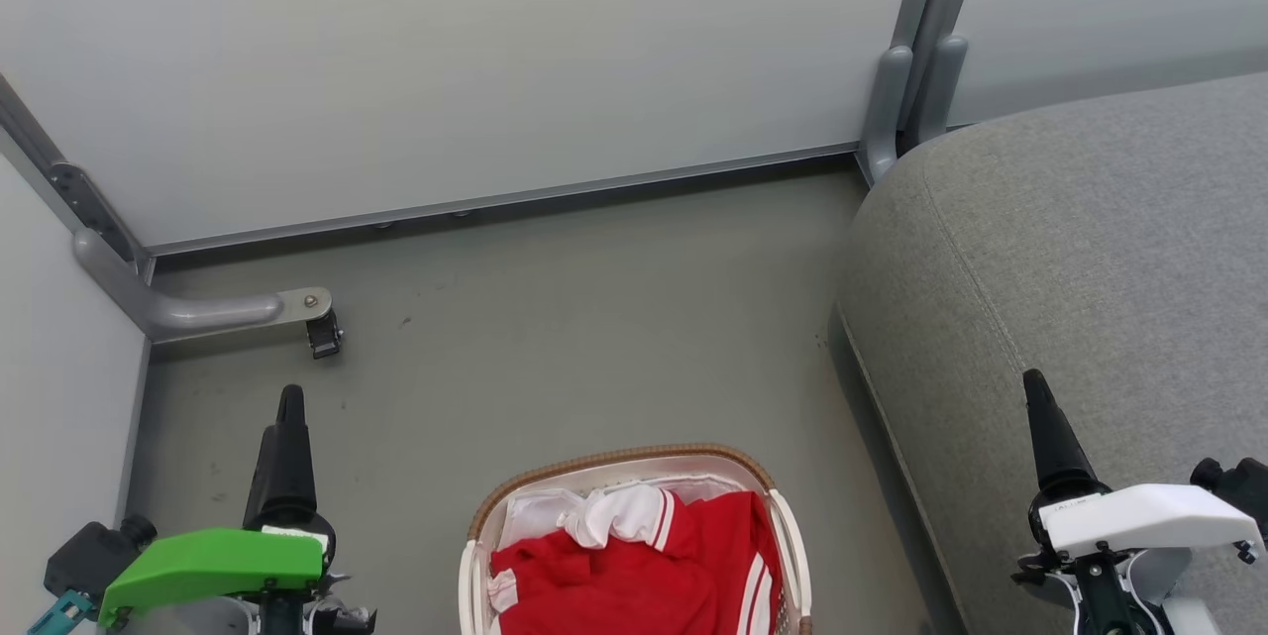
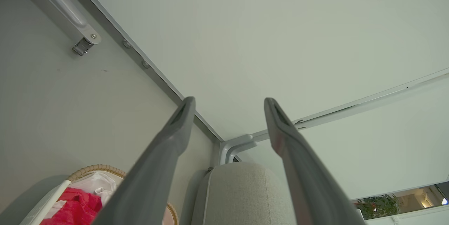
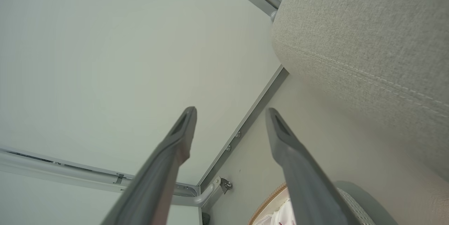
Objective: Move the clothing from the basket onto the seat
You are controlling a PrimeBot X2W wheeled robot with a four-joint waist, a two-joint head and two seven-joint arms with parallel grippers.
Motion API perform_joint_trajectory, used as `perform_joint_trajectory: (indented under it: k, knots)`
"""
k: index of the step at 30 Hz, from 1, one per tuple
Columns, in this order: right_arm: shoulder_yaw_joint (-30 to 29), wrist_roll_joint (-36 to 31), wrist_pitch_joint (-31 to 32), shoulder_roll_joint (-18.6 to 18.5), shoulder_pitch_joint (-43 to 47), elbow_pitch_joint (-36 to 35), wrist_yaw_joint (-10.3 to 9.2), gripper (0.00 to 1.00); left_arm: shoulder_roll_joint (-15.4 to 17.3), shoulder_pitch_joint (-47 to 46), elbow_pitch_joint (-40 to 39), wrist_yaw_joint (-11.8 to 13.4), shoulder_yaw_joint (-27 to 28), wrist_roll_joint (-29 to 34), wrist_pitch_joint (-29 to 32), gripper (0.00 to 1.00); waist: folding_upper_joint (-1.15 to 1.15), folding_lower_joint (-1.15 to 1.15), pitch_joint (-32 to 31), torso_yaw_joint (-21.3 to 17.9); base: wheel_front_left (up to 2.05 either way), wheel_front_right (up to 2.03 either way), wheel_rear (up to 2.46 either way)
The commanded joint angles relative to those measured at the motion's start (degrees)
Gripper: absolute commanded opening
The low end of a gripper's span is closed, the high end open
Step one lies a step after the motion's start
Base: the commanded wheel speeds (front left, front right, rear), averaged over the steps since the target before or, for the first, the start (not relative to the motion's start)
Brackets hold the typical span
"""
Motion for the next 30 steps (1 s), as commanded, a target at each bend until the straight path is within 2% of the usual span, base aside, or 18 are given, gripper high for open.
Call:
perform_joint_trajectory:
  k: [1, 8, 16, 30]
  knots:
    - [-0.2, -2.3, -0.8, -0.5, -0.3, -1.0, 0.01, 1.00, 0.3, 0.0, -1.4, 0.5, -0.3, 2.3, -0.6, 1.00, 0.00, 0.00, 0.0, 0.0, 0.00, 0.00, 0.00]
    - [0.3, -9.6, -2.2, -0.6, -0.3, -1.2, 0.01, 1.00, 0.4, 0.5, -2.0, 2.0, -1.6, 9.6, -2.0, 1.00, 0.00, 0.00, 0.2, 0.0, 0.00, 0.00, 0.00]
    - [1.3, -16.0, -3.6, -0.6, -0.2, -1.5, 0.01, 1.00, 0.4, 0.9, -1.5, 2.6, -3.4, 17.8, -3.3, 1.00, 0.00, 0.00, 0.3, 0.1, 0.00, 0.00, 0.00]
    - [2.9, -25.8, -5.8, -0.7, 0.4, -1.9, 0.01, 1.00, 0.5, 1.7, -0.6, 3.8, -5.2, 27.8, -5.6, 1.00, 0.00, 0.00, 0.6, 0.2, 0.00, 0.00, 0.00]
